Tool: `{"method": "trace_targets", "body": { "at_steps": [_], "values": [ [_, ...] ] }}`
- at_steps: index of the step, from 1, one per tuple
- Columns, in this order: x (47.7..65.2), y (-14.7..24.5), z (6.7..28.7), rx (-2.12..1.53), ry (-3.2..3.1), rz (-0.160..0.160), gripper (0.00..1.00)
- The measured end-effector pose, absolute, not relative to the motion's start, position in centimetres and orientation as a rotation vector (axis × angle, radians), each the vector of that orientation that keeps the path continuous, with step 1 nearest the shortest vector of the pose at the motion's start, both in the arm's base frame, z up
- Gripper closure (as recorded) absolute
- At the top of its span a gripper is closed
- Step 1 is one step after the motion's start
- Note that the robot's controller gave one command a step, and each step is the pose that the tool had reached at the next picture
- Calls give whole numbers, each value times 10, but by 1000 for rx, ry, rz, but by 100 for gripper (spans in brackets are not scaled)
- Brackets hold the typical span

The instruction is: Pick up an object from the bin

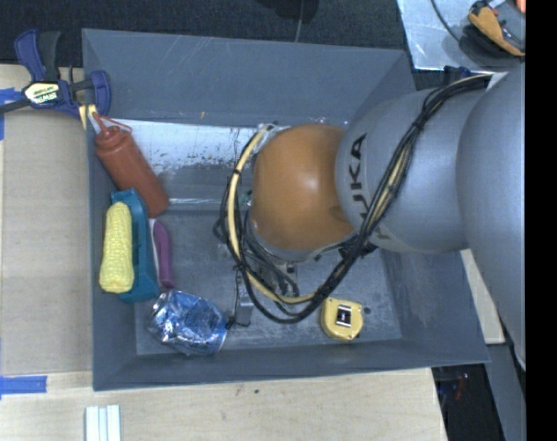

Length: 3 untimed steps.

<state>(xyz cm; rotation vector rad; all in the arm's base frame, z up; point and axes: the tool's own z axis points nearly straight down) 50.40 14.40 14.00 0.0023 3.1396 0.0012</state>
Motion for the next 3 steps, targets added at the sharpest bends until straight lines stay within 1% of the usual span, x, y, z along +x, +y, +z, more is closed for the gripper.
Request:
{"method": "trace_targets", "body": {
  "at_steps": [1,2,3],
  "values": [
    [499,212,71,-207,3143,-11,0],
    [490,220,127,-531,3087,-1,0],
    [500,212,78,-229,3141,-10,0]
  ]
}}
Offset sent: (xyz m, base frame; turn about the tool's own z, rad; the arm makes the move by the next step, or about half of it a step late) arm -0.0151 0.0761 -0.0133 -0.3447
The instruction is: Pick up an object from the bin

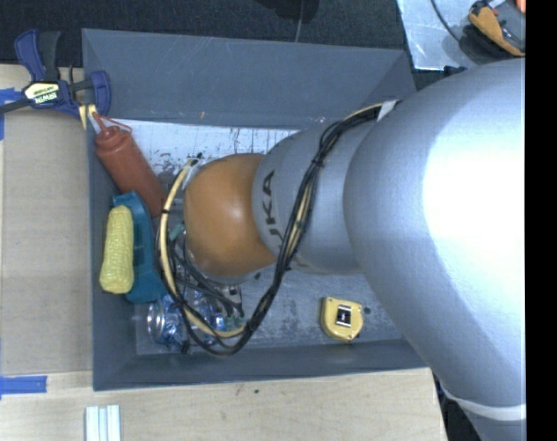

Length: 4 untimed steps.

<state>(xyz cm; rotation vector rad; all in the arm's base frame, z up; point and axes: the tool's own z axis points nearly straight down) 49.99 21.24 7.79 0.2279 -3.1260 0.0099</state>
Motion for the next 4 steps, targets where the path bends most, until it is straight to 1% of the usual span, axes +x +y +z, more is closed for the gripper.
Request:
{"method": "trace_targets", "body": {
  "at_steps": [1,2,3,4],
  "values": [
    [492,209,77,610,-3113,-2,0],
    [506,215,86,261,-3145,-2,100],
    [506,215,86,260,-3146,-2,100],
    [505,214,105,260,-3143,0,100]
  ]
}}
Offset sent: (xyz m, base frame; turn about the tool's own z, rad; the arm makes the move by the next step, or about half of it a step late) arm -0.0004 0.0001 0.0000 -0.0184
